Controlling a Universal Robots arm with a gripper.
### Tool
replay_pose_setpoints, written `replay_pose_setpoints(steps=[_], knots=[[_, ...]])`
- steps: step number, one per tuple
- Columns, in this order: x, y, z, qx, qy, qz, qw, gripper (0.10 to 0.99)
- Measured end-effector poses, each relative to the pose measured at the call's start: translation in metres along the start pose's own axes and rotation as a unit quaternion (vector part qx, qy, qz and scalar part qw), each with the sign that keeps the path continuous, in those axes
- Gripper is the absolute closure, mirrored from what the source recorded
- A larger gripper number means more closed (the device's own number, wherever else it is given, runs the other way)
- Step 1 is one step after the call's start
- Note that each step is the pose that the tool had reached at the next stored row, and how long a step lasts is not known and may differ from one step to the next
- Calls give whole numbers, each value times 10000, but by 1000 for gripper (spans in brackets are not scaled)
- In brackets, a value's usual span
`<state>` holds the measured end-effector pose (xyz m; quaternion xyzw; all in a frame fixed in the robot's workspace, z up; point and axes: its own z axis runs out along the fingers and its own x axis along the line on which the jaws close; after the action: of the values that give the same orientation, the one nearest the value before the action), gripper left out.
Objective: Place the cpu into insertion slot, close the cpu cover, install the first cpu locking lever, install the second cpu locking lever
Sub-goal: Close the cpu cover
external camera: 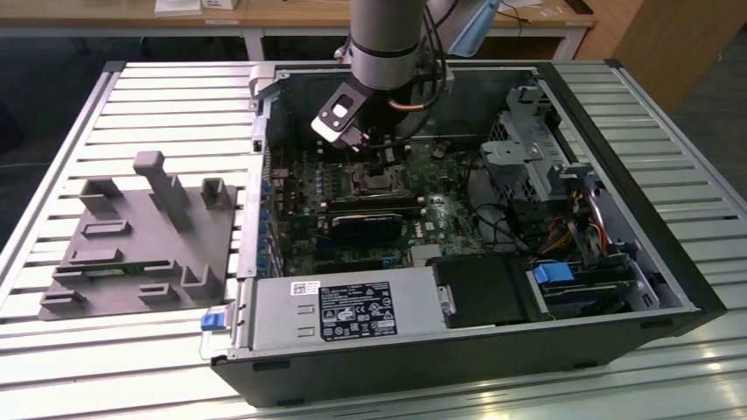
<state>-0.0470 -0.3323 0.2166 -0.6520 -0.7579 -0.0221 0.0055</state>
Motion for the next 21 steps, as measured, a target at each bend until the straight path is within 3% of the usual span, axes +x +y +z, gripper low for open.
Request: replay_pose_setpoints(steps=[6,11,16,21], knots=[[0,0,3,20,14,-539,9985,980],[0,0,5,37,26,-992,9951,980],[0,0,7,54,38,-1446,9895,980],[0,0,10,70,50,-1891,9819,980]])
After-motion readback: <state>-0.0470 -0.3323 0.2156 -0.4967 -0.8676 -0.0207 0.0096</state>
